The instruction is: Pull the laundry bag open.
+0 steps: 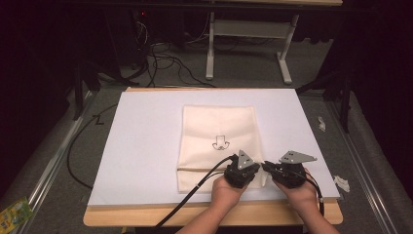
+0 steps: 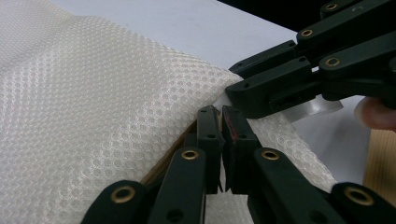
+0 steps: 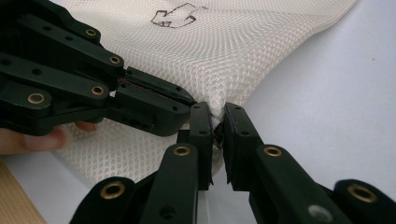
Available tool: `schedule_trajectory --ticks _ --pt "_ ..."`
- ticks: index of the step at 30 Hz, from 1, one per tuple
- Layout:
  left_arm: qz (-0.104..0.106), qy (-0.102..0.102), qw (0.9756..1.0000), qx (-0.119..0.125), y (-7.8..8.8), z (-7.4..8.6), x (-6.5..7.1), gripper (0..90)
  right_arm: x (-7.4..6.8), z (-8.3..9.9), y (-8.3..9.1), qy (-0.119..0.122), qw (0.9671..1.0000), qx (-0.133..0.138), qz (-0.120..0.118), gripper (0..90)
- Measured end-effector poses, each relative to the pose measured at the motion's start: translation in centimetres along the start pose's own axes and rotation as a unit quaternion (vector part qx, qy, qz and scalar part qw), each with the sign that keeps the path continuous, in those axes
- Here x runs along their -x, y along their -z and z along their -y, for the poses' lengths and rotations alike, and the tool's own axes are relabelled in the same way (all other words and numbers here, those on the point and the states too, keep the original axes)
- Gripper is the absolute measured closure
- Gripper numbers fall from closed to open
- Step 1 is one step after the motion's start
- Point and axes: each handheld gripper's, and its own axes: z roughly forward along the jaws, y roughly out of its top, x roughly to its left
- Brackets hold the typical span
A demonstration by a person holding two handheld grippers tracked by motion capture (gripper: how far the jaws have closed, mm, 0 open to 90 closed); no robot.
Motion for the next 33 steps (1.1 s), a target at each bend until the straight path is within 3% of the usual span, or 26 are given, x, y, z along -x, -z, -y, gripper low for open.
schedule_trajectory --ticks 4,8,9,14,16,17,19,20,21,22,23,26,30,32,33 --pt "0.0 0.008 1.0 -0.001 0.2 0.0 -0.1 87.2 0.0 -0.1 0.0 0.006 1.0 0.001 0.001 84.6" --pt "-0.007 0.018 0.9998 -0.003 0.7 0.3 -0.8 87.3 0.2 -0.1 0.3 -0.005 0.9999 0.004 0.012 85.2" --pt "-0.009 0.028 0.9995 -0.008 1.1 0.6 -1.3 87.3 0.3 0.0 0.4 -0.008 0.9999 0.004 0.01 85.2" --pt "-0.023 0.029 0.9991 -0.022 2.9 1.1 -2.6 87.3 0.8 0.2 0.8 -0.016 0.9997 0.007 0.019 85.1" --pt "-0.026 0.037 0.9986 -0.028 4.4 1.5 -3.6 87.3 0.9 0.3 0.8 -0.015 0.9996 0.007 0.02 85.1" --pt "-0.031 0.042 0.9982 -0.03 6.1 2.0 -4.6 87.3 1.0 0.3 0.9 -0.016 0.9996 0.007 0.021 85.1" --pt "-0.038 0.055 0.9971 -0.037 7.9 2.8 -5.8 87.3 1.1 0.3 0.9 -0.017 0.9996 0.006 0.023 85.1" --pt "-0.038 0.055 0.9971 -0.037 7.9 2.8 -5.8 87.3 1.1 0.3 1.0 -0.016 0.9996 0.005 0.024 85.1" --pt "-0.041 0.066 0.996 -0.044 9.6 3.6 -7.0 87.3 1.1 0.4 1.0 -0.016 0.9996 0.005 0.024 85.0" --pt "-0.029 0.073 0.9959 -0.045 10.4 3.9 -7.5 87.3 1.1 0.4 0.9 -0.015 0.9997 0.006 0.02 85.0" --pt "-0.034 0.068 0.9961 -0.045 11.1 4.0 -7.4 87.2 1.0 0.4 0.8 -0.017 0.9998 0.004 0.002 85.0" --pt "-0.039 0.053 0.9966 -0.05 12.3 4.2 -7.5 87.3 -0.4 0.1 0.3 0.018 0.9998 -0.003 0.012 85.1" --pt "-0.036 0.053 0.9965 -0.054 12.6 4.6 -7.8 87.4 -0.7 -0.1 0.0 0.017 0.9998 -0.003 0.008 85.1" --pt "-0.045 0.071 0.9952 -0.051 12.5 5.2 -8.3 87.6 -0.8 -0.1 0.1 0.018 0.9995 -0.008 0.027 85.6" --pt "-0.044 0.09 0.9936 -0.051 12.6 5.5 -9.0 87.7 -0.4 0.0 0.3 0.017 0.9992 -0.005 0.037 85.7"
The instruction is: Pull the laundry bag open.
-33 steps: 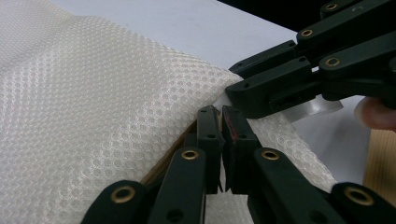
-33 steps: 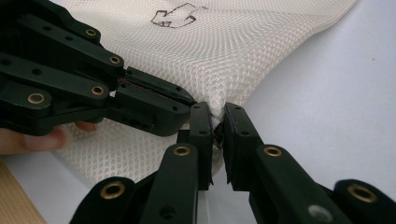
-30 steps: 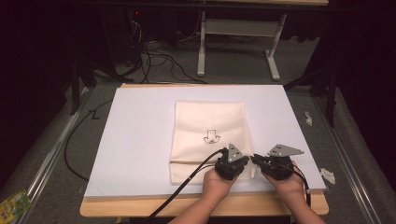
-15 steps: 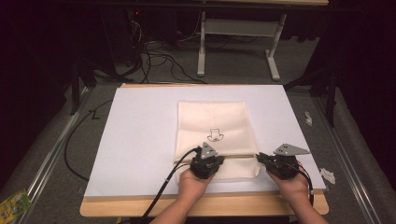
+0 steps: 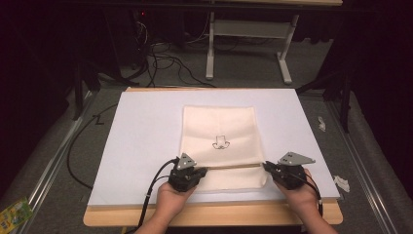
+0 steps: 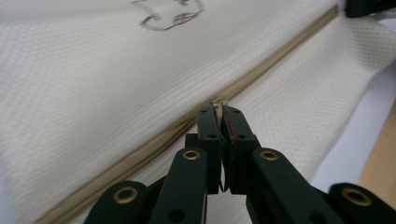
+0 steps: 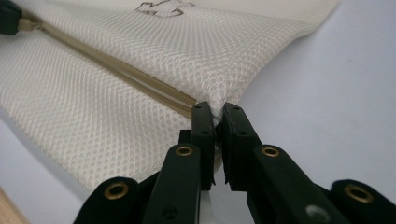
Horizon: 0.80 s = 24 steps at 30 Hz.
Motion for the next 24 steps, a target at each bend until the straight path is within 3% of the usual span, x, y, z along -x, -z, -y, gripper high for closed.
schedule_trajectory --ticks 2,5,6,7,8,9,11,12,13,16,17,18,19,20,22,24 --pt "-0.003 0.029 0.9996 0.005 0.5 0.2 -1.3 87.6 1.3 0.3 0.5 -0.032 0.9994 0.004 0.008 85.7" --pt "-0.031 0.042 0.9985 0.016 2.3 0.3 -3.2 87.6 3.3 1.1 1.3 -0.059 0.9976 0.007 0.034 85.7" --pt "-0.009 0.059 0.9979 0.024 2.8 0.5 -4.1 87.3 4.0 1.4 1.7 -0.071 0.9966 0.011 0.04 85.5" --pt "0.011 0.072 0.9971 0.018 3.1 0.6 -4.5 87.1 4.8 1.7 1.9 -0.085 0.9959 0.017 0.026 85.2" --pt "0.004 0.06 0.9981 0.011 3.2 0.7 -4.5 87.1 5.0 1.9 1.9 -0.097 0.9951 0.017 0.008 84.6" --pt "-0.003 0.037 0.9993 0.005 3.2 0.8 -4.2 87.1 4.9 2.0 1.6 -0.087 0.9962 0.009 0.002 83.2" --pt "-0.013 -0.001 0.9999 0.0 3.2 0.9 -3.7 86.0 4.2 2.2 1.2 -0.071 0.9974 0.0 0.01 79.3" --pt "-0.018 -0.003 0.9998 0.008 3.3 0.9 -3.6 82.4 4.1 2.2 1.1 -0.072 0.9973 0.001 0.009 75.8" --pt "-0.022 -0.003 0.9996 0.016 3.6 0.7 -3.6 72.8 4.2 2.2 1.2 -0.076 0.997 0.008 0.009 70.6" --pt "-0.046 -0.01 0.9973 0.057 4.8 0.2 -3.8 52.9 4.4 2.0 2.0 -0.089 0.995 0.045 0.003 49.5" --pt "-0.046 -0.01 0.9973 0.057 4.8 0.2 -3.8 47.8 4.4 2.0 2.0 -0.089 0.995 0.045 0.003 49.5" --pt "-0.078 -0.021 0.9933 0.082 6.0 -0.1 -4.3 43.3 4.5 2.0 2.9 -0.082 0.9941 0.064 0.029 33.9" --pt "-0.078 -0.021 0.9933 0.082 6.0 -0.1 -4.3 38.5 4.5 2.0 2.9 -0.082 0.9941 0.064 0.029 33.9" --pt "-0.124 -0.05 0.986 0.1 7.6 -0.3 -5.0 32.5 5.0 2.1 3.8 -0.077 0.992 0.082 0.056 23.0" --pt "-0.164 -0.058 0.9786 0.111 9.2 -0.3 -6.0 23.8 5.7 2.3 4.6 -0.085 0.9892 0.095 0.071 17.3" --pt "-0.172 -0.043 0.9767 0.121 10.5 0.0 -7.0 15.7 6.7 2.7 5.4 -0.092 0.9867 0.106 0.082 15.2"
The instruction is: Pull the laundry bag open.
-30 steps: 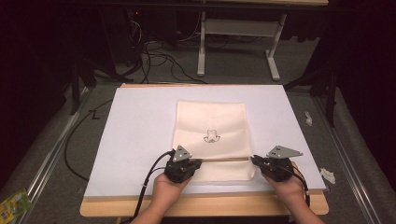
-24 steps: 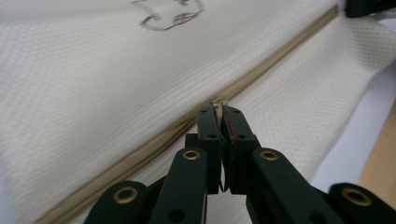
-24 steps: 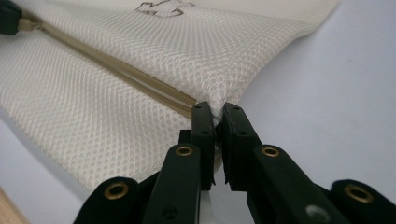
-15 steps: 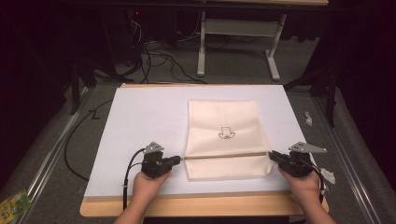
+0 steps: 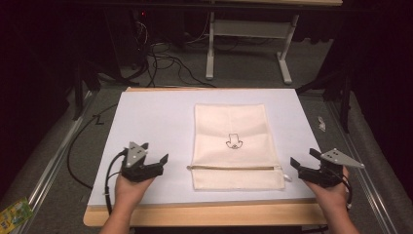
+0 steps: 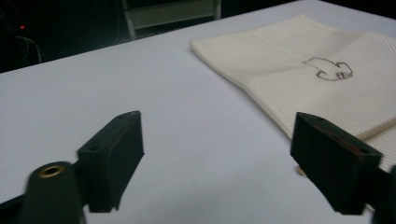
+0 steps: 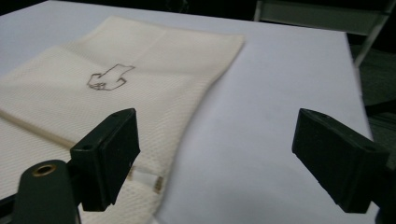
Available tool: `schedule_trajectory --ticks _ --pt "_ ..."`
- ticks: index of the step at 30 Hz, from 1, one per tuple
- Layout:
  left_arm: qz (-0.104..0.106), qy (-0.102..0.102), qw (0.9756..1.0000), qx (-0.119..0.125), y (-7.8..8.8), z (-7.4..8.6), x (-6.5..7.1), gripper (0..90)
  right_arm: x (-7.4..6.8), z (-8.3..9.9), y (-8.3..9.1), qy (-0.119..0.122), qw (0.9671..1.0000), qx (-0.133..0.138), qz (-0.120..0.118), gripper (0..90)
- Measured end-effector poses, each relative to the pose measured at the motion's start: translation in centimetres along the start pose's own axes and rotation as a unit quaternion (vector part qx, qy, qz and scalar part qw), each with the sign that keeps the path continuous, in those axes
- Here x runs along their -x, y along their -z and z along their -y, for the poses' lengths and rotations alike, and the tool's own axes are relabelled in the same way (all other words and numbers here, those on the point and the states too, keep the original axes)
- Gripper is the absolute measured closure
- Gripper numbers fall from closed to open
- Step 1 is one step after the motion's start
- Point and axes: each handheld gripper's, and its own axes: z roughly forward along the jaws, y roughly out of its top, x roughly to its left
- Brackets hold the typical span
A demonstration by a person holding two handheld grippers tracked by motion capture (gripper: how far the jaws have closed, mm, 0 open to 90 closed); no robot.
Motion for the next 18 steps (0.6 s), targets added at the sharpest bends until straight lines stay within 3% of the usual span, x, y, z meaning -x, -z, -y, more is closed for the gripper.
schedule_trajectory --ticks 2,5,10,18 --pt "-0.013 0.01 0.9999 -0.003 0.25 0.25 -0.68 11.0 0.88 0.23 0.4 -0.009 0.9999 0.007 0.008 14.9" --pt "-0.016 0.014 0.9997 -0.009 -0.05 0.29 -0.74 6.7 1.42 0.41 0.24 -0.013 0.9997 -0.001 0.018 14.9" --pt "-0.014 -0.008 0.9996 -0.024 -0.58 0.39 -0.14 6.2 1.03 0.3 -0.06 0.001 0.9996 -0.006 0.027 15.5" --pt "-0.014 0.006 0.9994 -0.03 -0.69 0.6 -0.53 6.5 0.97 0.23 0.19 0.008 0.9997 0.003 0.021 15.5"
